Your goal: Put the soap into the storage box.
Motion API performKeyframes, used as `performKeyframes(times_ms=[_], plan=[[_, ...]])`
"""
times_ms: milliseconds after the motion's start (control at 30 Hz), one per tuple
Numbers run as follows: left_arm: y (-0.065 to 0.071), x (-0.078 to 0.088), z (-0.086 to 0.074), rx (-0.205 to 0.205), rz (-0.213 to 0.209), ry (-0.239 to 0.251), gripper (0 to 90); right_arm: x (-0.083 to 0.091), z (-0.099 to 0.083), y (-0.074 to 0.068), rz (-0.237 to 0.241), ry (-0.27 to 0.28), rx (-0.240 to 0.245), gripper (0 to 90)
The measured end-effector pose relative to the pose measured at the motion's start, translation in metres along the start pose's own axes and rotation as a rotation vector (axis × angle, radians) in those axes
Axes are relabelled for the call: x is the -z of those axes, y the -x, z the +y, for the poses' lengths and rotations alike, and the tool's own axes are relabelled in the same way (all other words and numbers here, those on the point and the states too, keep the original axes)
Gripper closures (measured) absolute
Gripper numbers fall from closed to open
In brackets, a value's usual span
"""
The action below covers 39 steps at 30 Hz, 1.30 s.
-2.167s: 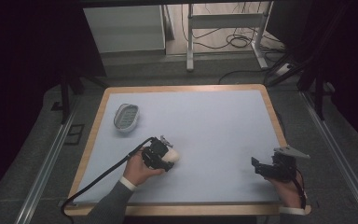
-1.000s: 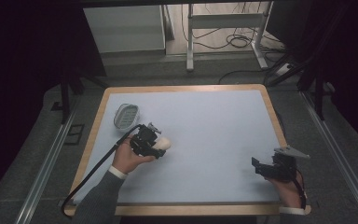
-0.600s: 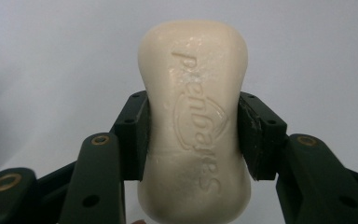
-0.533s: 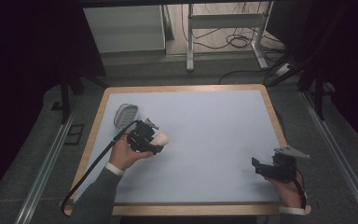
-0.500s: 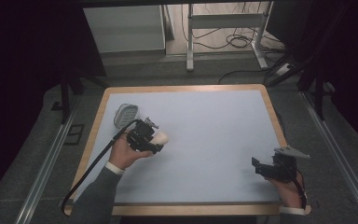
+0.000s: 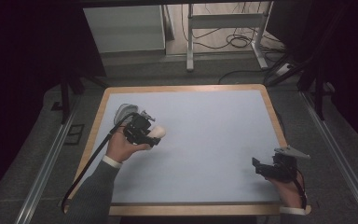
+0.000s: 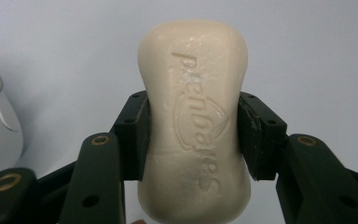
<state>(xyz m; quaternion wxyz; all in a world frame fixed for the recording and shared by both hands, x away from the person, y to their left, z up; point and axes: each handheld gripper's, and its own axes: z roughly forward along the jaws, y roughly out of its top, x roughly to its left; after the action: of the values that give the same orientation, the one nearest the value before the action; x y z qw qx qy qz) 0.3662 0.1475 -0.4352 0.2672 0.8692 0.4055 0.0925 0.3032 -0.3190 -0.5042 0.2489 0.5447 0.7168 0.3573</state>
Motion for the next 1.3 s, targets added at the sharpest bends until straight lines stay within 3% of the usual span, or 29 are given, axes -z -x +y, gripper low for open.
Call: performKeyframes(times_ms=[667,1300], plan=[[-0.014,0.004,0.004,0.007,0.02,-0.013,49.6,-0.002,-0.001,0.001,-0.007,-0.013,-0.006,5.6],[-0.035,0.009,0.006,0.052,0.054,-0.012,49.7,-0.003,-0.002,0.003,-0.01,-0.019,-0.009,5.6]])
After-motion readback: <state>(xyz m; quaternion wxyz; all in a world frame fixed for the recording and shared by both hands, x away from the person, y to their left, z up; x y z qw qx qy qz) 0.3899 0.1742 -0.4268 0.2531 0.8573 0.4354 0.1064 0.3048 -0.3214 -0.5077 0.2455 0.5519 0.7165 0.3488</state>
